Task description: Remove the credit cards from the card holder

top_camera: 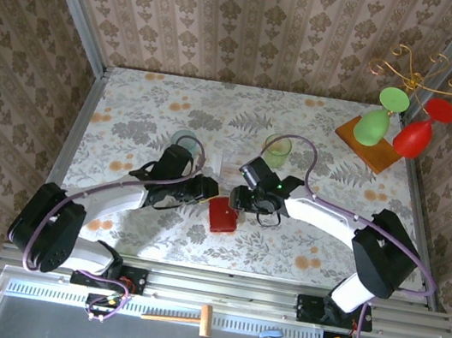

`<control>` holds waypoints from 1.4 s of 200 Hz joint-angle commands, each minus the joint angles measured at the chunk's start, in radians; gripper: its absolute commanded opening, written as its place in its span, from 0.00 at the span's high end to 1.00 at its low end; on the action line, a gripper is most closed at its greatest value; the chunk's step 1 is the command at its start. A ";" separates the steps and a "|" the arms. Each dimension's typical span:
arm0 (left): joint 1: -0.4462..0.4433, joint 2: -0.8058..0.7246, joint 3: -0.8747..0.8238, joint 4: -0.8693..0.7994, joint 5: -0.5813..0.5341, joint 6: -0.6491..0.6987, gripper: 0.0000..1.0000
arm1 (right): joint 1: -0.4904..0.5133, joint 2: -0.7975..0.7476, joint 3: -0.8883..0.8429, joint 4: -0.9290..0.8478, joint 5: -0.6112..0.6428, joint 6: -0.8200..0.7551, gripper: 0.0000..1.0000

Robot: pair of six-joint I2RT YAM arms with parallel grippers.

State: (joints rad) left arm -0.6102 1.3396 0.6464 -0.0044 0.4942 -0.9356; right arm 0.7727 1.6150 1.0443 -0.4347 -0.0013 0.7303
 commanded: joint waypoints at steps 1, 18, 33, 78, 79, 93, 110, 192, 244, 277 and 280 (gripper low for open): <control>-0.003 -0.018 0.019 -0.127 -0.052 0.073 0.68 | 0.009 0.047 0.052 -0.096 -0.010 0.050 0.42; -0.003 -0.016 0.012 -0.113 -0.047 0.067 0.68 | 0.010 0.082 0.076 -0.097 -0.015 0.045 0.43; -0.003 -0.014 -0.003 -0.074 -0.032 0.051 0.68 | 0.013 0.101 0.081 -0.090 -0.025 0.045 0.44; -0.001 -0.003 -0.027 -0.027 -0.016 0.035 0.68 | 0.012 0.161 0.089 -0.079 -0.021 0.048 0.48; -0.001 -0.003 -0.027 -0.027 -0.016 0.035 0.68 | 0.013 0.161 0.089 -0.079 -0.021 0.047 0.48; 0.001 -0.002 -0.031 -0.024 -0.013 0.035 0.68 | 0.011 0.168 0.086 -0.081 -0.013 0.047 0.51; 0.004 -0.005 -0.038 -0.020 -0.011 0.035 0.68 | 0.013 0.160 0.078 -0.083 -0.004 0.046 0.57; 0.019 -0.001 -0.042 0.017 -0.004 0.014 0.68 | 0.017 0.051 0.036 -0.097 0.013 0.062 0.97; 0.036 -0.014 -0.037 0.027 0.000 0.016 0.68 | 0.053 -0.056 0.046 -0.137 0.023 0.102 1.00; 0.055 -0.035 -0.037 0.020 0.000 0.018 0.68 | 0.099 -0.073 0.103 -0.163 0.040 0.121 1.00; 0.057 -0.036 -0.037 0.018 0.001 0.018 0.68 | 0.102 -0.074 0.109 -0.165 0.042 0.122 1.00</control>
State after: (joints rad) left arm -0.5674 1.3323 0.6025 0.0082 0.4782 -0.9123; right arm 0.8436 1.5688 1.0973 -0.5472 -0.0025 0.8154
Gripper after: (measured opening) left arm 0.319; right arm 0.067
